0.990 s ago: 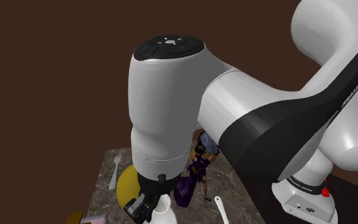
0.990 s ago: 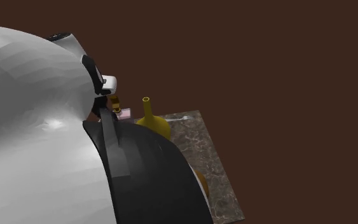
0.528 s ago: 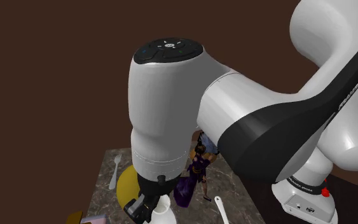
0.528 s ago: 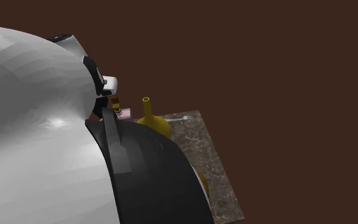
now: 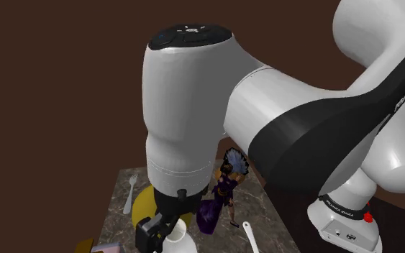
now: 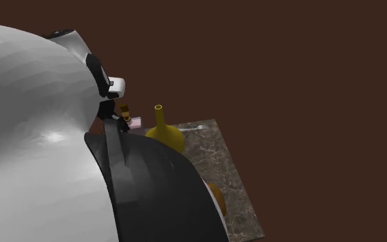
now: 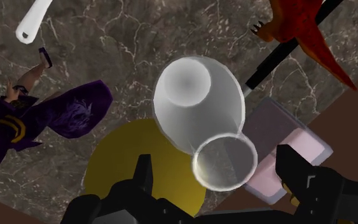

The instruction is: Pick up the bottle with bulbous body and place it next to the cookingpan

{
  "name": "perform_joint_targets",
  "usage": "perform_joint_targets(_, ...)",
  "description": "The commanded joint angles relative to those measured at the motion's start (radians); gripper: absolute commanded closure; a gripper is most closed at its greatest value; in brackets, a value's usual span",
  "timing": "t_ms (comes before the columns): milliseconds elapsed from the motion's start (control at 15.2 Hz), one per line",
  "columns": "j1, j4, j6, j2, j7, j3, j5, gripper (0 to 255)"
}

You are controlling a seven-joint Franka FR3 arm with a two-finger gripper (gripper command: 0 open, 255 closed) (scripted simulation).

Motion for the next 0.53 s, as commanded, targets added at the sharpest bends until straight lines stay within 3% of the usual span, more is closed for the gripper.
perform_joint_targets(0,0.001,0.029,-0.054,-0.029,-0.013,0.002,0.021,0)
perform_joint_targets(462,0.001,0.047,-0.078,-0.038,-0.017,0.002,0.028,0)
